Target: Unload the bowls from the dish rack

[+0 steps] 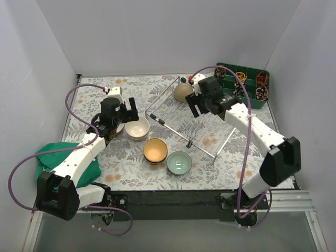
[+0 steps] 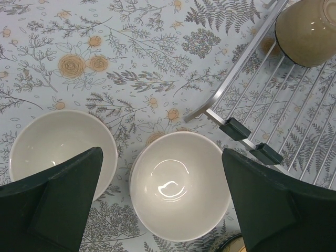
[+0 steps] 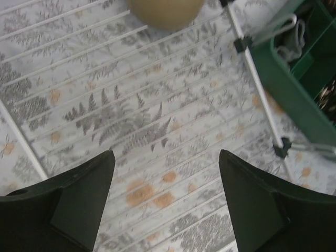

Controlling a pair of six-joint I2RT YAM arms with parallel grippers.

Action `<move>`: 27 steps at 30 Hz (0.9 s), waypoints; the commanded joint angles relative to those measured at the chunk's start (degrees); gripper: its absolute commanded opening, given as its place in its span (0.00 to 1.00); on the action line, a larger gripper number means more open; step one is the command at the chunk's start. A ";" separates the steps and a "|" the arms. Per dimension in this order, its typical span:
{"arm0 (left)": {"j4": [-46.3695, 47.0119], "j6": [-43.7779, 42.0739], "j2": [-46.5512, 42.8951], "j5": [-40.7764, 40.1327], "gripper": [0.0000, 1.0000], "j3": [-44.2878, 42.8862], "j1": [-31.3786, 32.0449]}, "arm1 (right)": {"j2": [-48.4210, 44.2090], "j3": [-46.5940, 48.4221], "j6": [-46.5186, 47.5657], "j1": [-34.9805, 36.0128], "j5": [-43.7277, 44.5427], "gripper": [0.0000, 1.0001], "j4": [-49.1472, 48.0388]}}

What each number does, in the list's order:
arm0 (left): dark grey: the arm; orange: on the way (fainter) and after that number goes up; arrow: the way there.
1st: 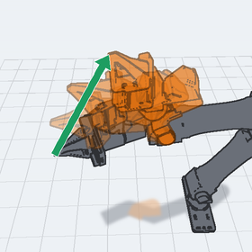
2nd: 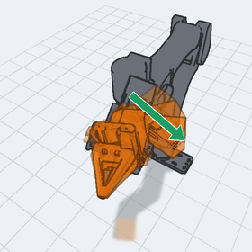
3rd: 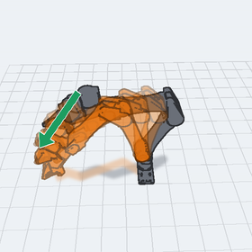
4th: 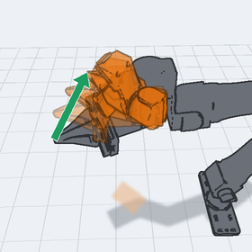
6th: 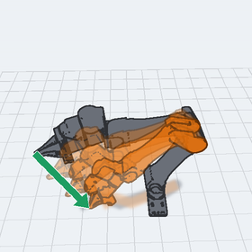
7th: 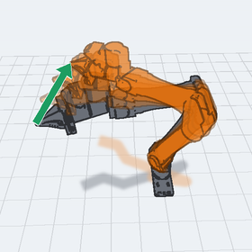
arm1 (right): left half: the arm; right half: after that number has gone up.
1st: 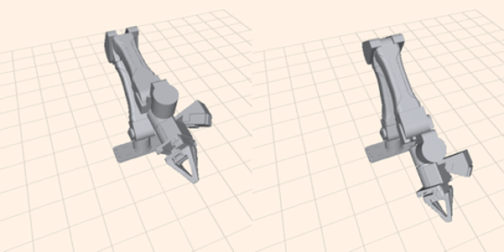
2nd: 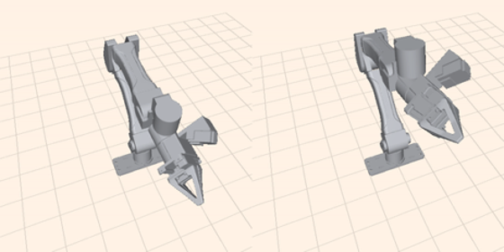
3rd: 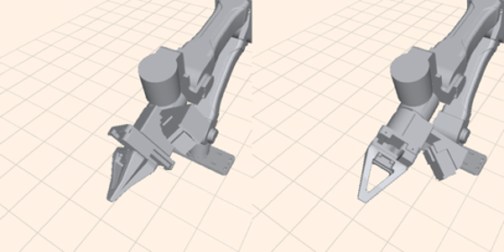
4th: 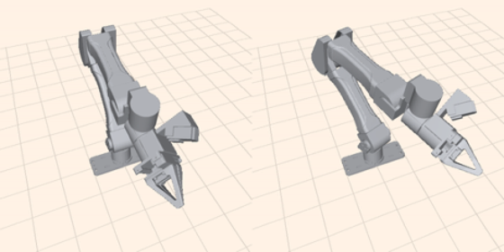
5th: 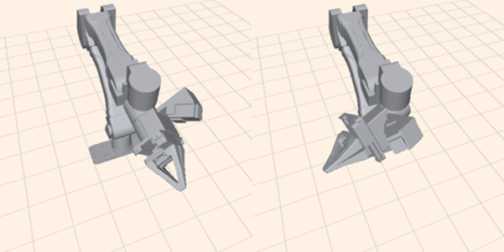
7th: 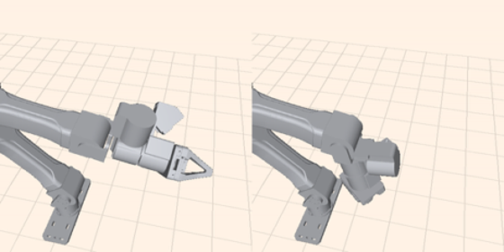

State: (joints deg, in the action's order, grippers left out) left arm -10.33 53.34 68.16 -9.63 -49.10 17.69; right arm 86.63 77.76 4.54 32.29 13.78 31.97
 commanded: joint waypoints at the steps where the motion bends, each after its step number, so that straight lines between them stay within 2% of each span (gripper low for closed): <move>1: -0.13 -0.69 -0.57 0.49 0.98 -0.03 -0.38 | 10.63 10.99 9.34 0.58 3.18 0.90 -4.72; 6: -0.13 -0.78 -0.92 0.14 0.98 -0.12 -0.38 | 20.49 22.15 14.97 1.10 4.41 0.93 -6.39; 13: -0.39 -0.96 -0.92 -0.30 0.98 -0.12 -0.38 | 34.20 32.53 21.39 2.42 6.34 0.97 -7.79; 18: -0.48 -1.05 -0.75 -0.22 0.98 -0.29 -0.38 | 39.14 35.62 25.96 4.27 10.73 0.99 -9.81; 27: -0.66 -1.13 -0.84 -0.04 0.98 -0.29 -0.38 | 44.41 35.10 32.63 5.85 17.50 0.99 -15.26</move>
State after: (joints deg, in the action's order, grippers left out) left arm -10.35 52.88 68.16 -9.63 -49.10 17.69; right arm 129.86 110.61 32.64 37.71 26.63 21.91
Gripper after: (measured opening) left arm 0.982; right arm 0.984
